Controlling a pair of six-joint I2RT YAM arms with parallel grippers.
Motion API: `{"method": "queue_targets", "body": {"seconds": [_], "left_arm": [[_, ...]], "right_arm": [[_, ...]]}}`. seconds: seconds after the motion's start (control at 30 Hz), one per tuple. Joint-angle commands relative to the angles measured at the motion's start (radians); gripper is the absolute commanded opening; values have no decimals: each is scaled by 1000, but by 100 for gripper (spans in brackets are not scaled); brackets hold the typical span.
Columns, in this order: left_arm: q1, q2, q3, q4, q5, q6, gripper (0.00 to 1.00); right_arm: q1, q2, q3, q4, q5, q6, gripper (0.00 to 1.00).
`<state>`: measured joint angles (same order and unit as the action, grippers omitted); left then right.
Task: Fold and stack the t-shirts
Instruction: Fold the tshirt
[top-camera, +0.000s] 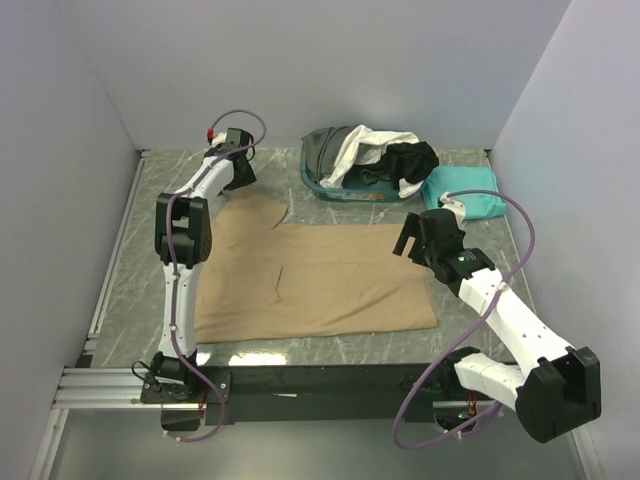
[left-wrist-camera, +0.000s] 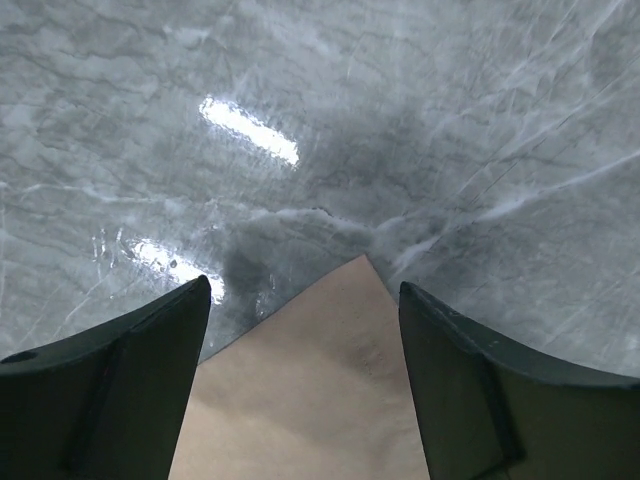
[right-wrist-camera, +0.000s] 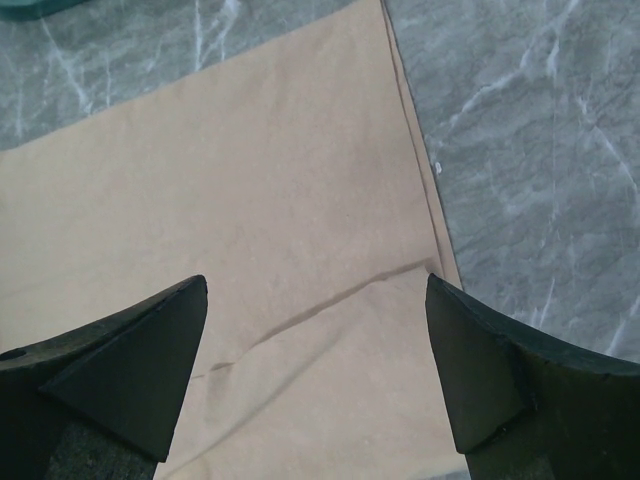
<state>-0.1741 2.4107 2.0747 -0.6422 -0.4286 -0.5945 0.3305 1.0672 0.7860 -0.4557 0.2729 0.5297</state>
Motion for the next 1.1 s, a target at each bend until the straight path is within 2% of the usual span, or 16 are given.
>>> {"method": "queue_targets", "body": {"seconds": [0.0, 0.27, 0.37, 0.63, 0.67, 0.73, 0.77, 0.9, 1.07], "left_arm": [[-1, 19, 51, -5, 22, 32, 80], [-1, 64, 58, -7, 54, 59, 69], [-1, 76, 62, -22, 51, 68, 59], [-2, 76, 47, -28, 94, 84, 27], [-1, 74, 41, -25, 99, 87, 19], [-1, 68, 33, -22, 99, 90, 10], [-1, 65, 25, -19, 99, 93, 1], [-1, 27, -21, 21, 119, 116, 1], [-1, -33, -100, 79, 151, 147, 1]], "right_arm": [[-10, -16, -11, 29, 17, -8, 95], [-24, -21, -30, 40, 5, -10, 95], [-27, -19, -34, 45, 3, -8, 95], [-38, 30, -45, 83, -21, 18, 95], [-44, 42, -42, 103, -26, 23, 95], [-54, 97, -13, 118, -38, 32, 96], [-67, 121, -2, 138, -67, 35, 96], [-163, 320, 102, 163, -191, 78, 93], [-165, 535, 275, 172, -58, 32, 91]]}}
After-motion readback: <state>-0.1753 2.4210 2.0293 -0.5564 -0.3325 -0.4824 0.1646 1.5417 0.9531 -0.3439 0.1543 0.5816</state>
